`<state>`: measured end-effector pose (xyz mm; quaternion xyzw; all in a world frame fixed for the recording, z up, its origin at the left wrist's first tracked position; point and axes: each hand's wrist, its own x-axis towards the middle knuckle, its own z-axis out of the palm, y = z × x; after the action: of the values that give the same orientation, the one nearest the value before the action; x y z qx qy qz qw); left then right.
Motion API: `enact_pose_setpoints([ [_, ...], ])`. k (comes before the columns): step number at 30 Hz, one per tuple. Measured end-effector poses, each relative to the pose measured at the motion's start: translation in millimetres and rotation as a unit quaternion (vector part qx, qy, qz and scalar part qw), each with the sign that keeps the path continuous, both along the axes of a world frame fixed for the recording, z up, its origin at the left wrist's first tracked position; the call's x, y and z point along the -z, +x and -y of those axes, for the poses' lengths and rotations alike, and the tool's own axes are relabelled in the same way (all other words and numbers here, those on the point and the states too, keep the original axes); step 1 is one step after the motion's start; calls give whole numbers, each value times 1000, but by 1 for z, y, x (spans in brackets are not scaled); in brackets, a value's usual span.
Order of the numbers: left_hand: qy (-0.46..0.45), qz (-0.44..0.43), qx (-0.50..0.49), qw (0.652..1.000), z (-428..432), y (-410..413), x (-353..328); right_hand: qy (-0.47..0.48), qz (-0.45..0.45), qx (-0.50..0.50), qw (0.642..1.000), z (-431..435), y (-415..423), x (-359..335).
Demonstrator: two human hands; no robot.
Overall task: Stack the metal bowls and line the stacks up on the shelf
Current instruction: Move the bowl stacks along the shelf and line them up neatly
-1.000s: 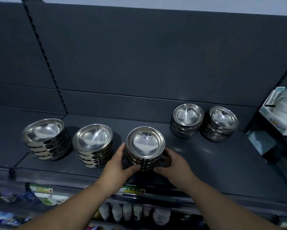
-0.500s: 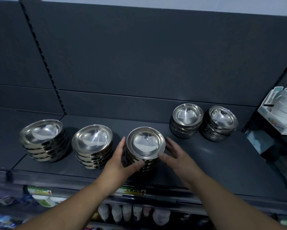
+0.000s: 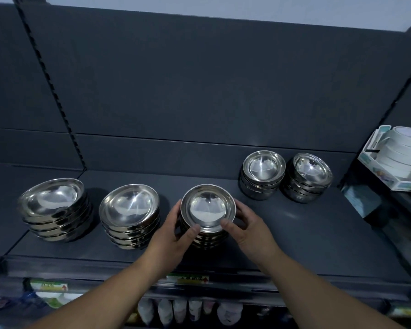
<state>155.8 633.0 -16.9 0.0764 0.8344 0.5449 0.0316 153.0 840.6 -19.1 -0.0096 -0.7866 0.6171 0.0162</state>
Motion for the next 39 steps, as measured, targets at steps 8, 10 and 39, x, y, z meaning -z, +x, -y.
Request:
enact_pose_setpoints([
  [8, -20, -1, 27, 999, 5, -2, -4, 48, -15, 27, 998, 4, 1, -1],
  [10, -23, -6, 33, 999, 6, -3, -5, 42, -14, 31, 999, 4, 1, 1],
  [39, -304, -211, 116, 922, -174, -20, -58, 257, 101, 167, 947, -174, 21, -26],
])
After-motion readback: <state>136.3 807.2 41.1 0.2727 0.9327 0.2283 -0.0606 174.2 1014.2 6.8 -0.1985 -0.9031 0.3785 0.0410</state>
